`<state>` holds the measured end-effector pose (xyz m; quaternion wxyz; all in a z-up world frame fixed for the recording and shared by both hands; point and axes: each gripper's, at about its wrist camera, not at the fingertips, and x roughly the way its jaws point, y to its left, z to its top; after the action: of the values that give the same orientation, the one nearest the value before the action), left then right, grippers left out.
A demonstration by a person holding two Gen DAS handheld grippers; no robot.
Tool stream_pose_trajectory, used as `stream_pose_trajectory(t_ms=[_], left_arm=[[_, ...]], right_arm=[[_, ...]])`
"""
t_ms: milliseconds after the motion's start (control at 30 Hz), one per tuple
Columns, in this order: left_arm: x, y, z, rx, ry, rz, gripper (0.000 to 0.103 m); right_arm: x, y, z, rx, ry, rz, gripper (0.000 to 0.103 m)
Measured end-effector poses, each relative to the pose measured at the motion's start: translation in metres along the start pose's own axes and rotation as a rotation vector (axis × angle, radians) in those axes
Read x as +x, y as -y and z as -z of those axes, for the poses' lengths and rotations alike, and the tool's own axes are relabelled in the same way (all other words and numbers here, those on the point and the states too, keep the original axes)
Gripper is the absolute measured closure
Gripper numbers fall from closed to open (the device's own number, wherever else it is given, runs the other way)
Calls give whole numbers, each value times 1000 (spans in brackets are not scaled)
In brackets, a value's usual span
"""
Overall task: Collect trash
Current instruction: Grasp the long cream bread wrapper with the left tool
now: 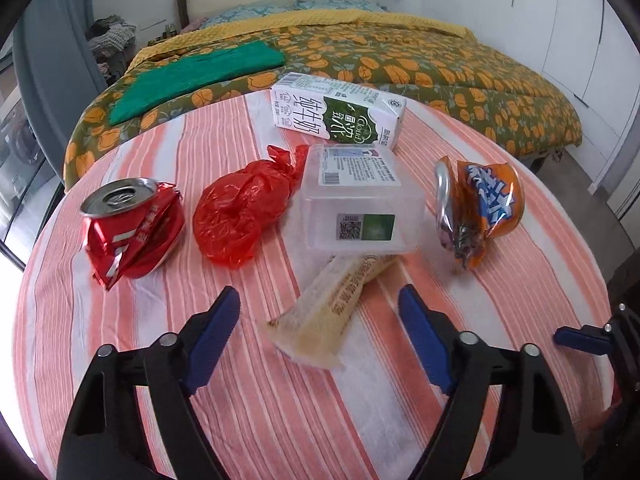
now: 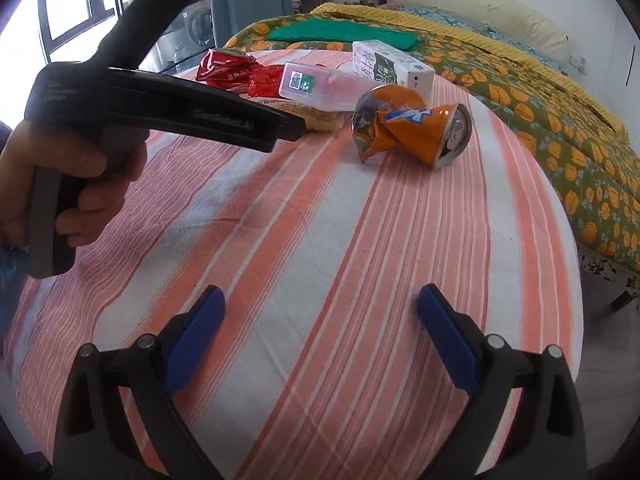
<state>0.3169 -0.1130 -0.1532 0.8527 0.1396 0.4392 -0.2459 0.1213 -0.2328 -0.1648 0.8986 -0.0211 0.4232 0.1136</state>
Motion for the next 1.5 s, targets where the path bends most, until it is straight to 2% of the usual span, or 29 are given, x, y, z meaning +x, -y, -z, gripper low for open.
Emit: stream_pose_trajectory(t_ms=[67, 133, 167, 200, 233, 400, 533, 600, 700, 733, 767, 833, 933, 1067, 1267, 1367, 1500], left_arm=[[4, 1, -2, 6, -11, 6, 40], [7, 1, -2, 0, -25, 9, 60], [7, 0, -1, -4, -23, 10, 63], [4, -1, 0, -11, -22, 23, 75], [3, -2, 1, -17, -26, 19, 79], [-29, -9, 27, -75, -20, -27, 80], [-68, -21, 75, -158, -2, -51, 80], [-82, -24, 102, -184, -1, -66, 78], [-89, -25, 123, -186, -10, -62, 73], [-90, -25, 125, -176, -11, -66, 65], [-90, -25, 127, -162, -10, -67, 61], [-88, -25, 126, -141, -5, -63, 43], [-81, -25, 119, -119, -4, -45, 34], [-68, -23, 110, -93, -5, -73, 25], [-60, -39, 103, -219, -7, -139, 22], [-58, -41, 103, -232, -10, -172, 16], [-57, -46, 104, -255, -18, -170, 10]], right_arm=[[0, 0, 0, 0, 0, 0, 9], [0, 0, 0, 0, 0, 0, 9], [1, 0, 0, 0, 0, 0, 9], [1, 0, 0, 0, 0, 0, 9], [1, 0, 0, 0, 0, -1, 9], [0, 0, 0, 0, 0, 0, 9], [0, 0, 0, 1, 1, 4, 9], [0, 0, 0, 0, 2, 4, 9], [0, 0, 0, 0, 1, 4, 9], [0, 0, 0, 0, 2, 4, 9], [0, 0, 0, 0, 2, 5, 9], [0, 0, 0, 1, 2, 4, 9], [0, 0, 0, 2, 2, 6, 9], [-2, 1, 2, 7, 4, 10, 9], [-2, 1, 3, 12, 6, 15, 9], [-3, 1, 3, 20, 6, 21, 8], [-4, 6, 5, 59, 7, 35, 7]])
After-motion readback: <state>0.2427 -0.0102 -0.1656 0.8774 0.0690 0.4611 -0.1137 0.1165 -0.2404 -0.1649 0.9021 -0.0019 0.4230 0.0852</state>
